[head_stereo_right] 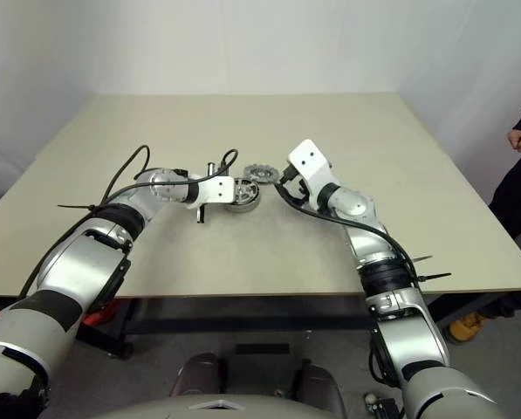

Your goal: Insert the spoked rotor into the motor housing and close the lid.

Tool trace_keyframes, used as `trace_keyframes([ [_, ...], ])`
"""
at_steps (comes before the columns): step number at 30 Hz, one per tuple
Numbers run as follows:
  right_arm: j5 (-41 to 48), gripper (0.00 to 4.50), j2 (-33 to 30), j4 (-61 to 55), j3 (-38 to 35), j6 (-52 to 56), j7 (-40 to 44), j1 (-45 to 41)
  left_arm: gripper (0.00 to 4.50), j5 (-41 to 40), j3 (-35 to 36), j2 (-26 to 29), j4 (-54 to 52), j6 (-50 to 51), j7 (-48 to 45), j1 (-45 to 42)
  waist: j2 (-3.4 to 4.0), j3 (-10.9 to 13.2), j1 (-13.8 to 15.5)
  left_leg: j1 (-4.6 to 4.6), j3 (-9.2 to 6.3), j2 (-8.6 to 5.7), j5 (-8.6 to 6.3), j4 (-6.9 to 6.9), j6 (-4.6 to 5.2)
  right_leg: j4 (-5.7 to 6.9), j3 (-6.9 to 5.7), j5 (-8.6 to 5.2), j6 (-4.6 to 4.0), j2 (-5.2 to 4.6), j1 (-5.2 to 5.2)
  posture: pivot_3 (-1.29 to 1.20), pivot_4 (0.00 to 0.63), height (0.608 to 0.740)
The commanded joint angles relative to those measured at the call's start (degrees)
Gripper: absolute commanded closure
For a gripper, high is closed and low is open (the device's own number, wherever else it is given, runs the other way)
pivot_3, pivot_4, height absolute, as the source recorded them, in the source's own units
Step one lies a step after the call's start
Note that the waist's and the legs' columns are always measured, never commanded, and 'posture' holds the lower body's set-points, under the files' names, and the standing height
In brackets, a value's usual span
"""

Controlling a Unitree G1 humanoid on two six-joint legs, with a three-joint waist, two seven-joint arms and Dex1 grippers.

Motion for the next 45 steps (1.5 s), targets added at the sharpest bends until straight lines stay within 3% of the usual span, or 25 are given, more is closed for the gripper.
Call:
trace_keyframes([
  [1, 0.2, 0.0, 1.0, -3.5, -1.1, -1.2, -2.8, 0.8, 4.48, -0.6, 0.8, 1.7, 0.0, -0.8, -2.2, -2.6, 0.0, 0.0, 0.0, 0.0, 0.0, 0.0, 0.0, -0.01, 0.0, 0.0, 0.0, 0.0, 0.0, 0.0, 0.0, 0.0, 0.0, 0.74],
  [11, 0.0, 0.0, 0.5, -3.8, -1.2, -1.2, -3.9, 1.5, 4.48, -0.4, 0.9, 2.1, 0.5, -1.2, -1.0, -4.6, -0.07, 0.1, 0.0, 0.0, 0.0, -0.01, 0.0, -0.1, 0.0, -0.08, 0.0, 0.0, 0.0, 0.0, -0.01, 0.0, 0.0, 0.74],
  [28, 0.3, 0.0, 1.2, -2.8, -0.4, -1.7, -3.4, 0.9, 4.48, -4.0, 3.8, 3.0, 0.3, 0.5, -7.0, -3.9, -0.14, 0.1, 0.1, 0.02, 0.01, -0.05, 0.06, -0.46, -0.1, -0.31, -0.02, 0.0, 0.0, 0.0, -0.01, 0.0, 0.0, 0.74],
  [31, 0.2, 0.0, 1.2, -2.6, -0.5, -1.8, -3.4, 0.9, 3.94, -4.1, 4.1, 2.7, -0.1, 0.6, -7.2, -3.8, -0.14, 0.1, 0.1, 0.02, 0.02, -0.07, 0.07, -0.56, -0.11, -0.4, -0.02, 0.0, 0.0, 0.0, -0.01, 0.0, 0.0, 0.74],
  [33, 0.1, 0.0, 1.1, -2.5, -0.5, -1.8, -3.5, 0.8, 3.3, -4.0, 4.1, 2.4, -0.4, 0.4, -6.9, -3.8, -0.14, 0.1, 0.1, 0.02, 0.02, -0.08, 0.1, -0.67, -0.15, -0.49, -0.03, 0.01, 0.0, 0.0, -0.01, 0.0, 0.0, 0.74],
  [45, -0.4, 0.0, 1.8, -2.6, -0.6, -2.2, -4.9, 1.4, 3.3, -3.3, 2.0, 1.9, -1.2, -3.0, -18.9, -5.6, -0.15, 0.1, 0.1, -0.03, 0.03, -0.09, 0.09, -0.86, -0.14, -0.77, -0.08, 0.02, 0.0, 0.01, -0.01, 0.0, 0.0, 0.74],
])
